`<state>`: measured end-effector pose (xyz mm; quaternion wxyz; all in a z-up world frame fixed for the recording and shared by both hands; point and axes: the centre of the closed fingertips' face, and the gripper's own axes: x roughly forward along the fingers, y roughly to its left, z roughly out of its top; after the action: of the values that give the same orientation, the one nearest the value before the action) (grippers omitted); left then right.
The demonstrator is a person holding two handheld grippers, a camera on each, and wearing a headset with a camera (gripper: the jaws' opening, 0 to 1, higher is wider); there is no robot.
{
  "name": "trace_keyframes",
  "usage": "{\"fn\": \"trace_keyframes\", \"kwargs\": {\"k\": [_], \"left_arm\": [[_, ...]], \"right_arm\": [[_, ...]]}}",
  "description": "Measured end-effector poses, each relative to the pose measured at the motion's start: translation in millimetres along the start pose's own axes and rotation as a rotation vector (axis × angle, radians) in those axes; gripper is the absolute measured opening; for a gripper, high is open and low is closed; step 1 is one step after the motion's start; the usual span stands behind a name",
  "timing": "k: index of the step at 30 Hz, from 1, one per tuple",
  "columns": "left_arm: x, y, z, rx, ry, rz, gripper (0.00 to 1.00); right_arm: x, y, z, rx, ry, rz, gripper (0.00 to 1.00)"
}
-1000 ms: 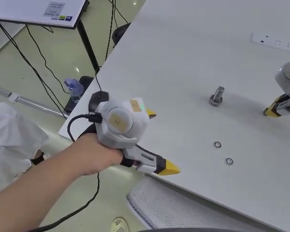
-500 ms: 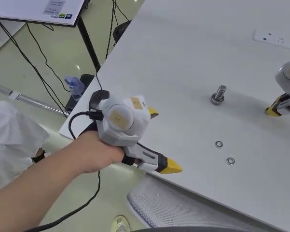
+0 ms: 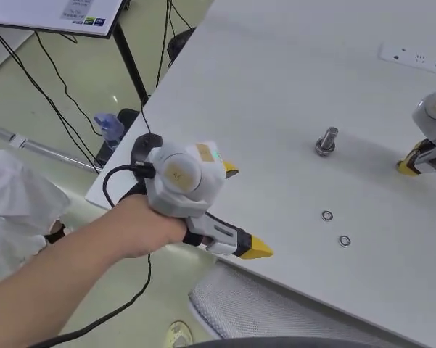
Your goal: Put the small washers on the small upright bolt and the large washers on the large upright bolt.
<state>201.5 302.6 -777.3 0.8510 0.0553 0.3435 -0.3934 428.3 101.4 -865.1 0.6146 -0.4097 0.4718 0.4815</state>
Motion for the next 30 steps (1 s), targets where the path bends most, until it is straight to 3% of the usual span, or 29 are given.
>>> {"fn": "trace_keyframes", "kwargs": {"k": [21,30], "left_arm": [[-1.7,0.9,2.2,0.012,0.000,0.011,0.88],[-5.8,-0.7,4.2,0.017,-0.004,0.018,0.88]], "right_arm": [[-15.8,-6.0,19.1,-0.049,-0.030,-0.006,0.20],[-22.2,4.5,38.0,-0.104,-0.064,0.004,0.21]]}}
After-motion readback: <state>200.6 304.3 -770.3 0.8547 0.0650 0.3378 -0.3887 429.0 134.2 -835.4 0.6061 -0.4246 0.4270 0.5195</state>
